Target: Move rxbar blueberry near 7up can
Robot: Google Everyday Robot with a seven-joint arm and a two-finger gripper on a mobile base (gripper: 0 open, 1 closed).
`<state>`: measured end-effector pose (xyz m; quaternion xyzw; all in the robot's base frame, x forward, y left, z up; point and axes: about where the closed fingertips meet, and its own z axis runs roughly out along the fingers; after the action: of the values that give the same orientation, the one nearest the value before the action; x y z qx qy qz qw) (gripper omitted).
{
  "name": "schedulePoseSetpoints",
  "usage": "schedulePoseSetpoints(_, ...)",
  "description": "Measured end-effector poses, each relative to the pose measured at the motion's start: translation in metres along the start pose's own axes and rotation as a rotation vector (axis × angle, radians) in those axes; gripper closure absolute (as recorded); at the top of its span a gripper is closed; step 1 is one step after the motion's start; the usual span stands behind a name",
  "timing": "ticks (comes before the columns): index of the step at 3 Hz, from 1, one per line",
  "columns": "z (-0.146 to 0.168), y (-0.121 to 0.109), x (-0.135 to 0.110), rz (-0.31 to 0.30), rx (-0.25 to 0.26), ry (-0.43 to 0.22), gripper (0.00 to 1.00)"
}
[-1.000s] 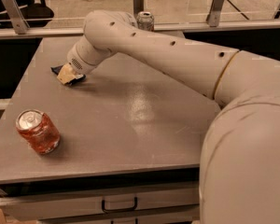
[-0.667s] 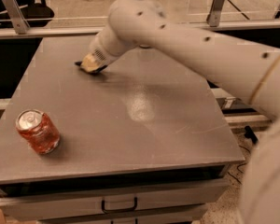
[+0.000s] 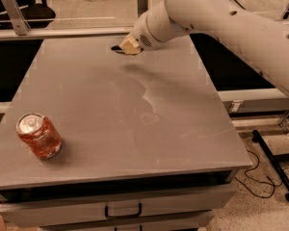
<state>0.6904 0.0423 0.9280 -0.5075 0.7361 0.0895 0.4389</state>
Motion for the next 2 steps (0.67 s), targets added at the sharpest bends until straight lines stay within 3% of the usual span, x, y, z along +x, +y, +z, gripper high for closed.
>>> schedulePoseSetpoints(2, -0.005, -0.016, 0.012, -0.022, 0.009, -0.014, 1.0)
